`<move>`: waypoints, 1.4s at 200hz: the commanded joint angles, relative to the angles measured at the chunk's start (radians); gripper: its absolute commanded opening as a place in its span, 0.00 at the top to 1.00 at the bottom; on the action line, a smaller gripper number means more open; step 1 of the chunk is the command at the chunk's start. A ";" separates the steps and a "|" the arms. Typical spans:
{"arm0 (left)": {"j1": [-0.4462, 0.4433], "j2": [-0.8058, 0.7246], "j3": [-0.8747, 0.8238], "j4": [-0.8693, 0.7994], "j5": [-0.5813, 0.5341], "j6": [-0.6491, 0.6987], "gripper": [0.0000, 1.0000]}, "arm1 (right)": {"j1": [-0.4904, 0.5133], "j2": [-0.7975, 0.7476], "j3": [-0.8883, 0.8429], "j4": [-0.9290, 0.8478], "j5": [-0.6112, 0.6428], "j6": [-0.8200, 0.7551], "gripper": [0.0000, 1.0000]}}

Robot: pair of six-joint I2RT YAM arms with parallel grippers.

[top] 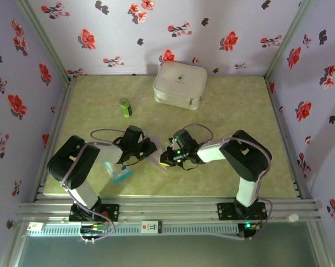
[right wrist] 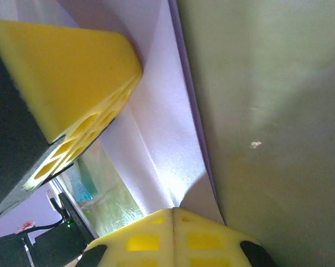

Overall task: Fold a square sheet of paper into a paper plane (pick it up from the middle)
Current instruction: Fourth fold the wing at the center of the table.

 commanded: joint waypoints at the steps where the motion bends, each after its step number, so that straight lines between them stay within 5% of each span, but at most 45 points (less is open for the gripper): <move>1: 0.009 0.004 -0.023 -0.064 -0.030 0.003 0.92 | 0.022 0.020 -0.048 0.017 -0.019 0.033 0.99; 110: -0.016 -0.162 0.007 -0.120 0.036 0.044 0.88 | 0.020 -0.007 0.003 -0.175 0.063 -0.062 1.00; 210: -0.061 -0.025 0.029 -0.118 0.018 0.047 0.91 | 0.019 -0.008 0.005 -0.205 0.078 -0.070 1.00; 280: 0.032 0.012 0.024 -0.162 -0.032 0.070 0.92 | 0.023 -0.003 0.006 -0.294 0.106 -0.113 1.00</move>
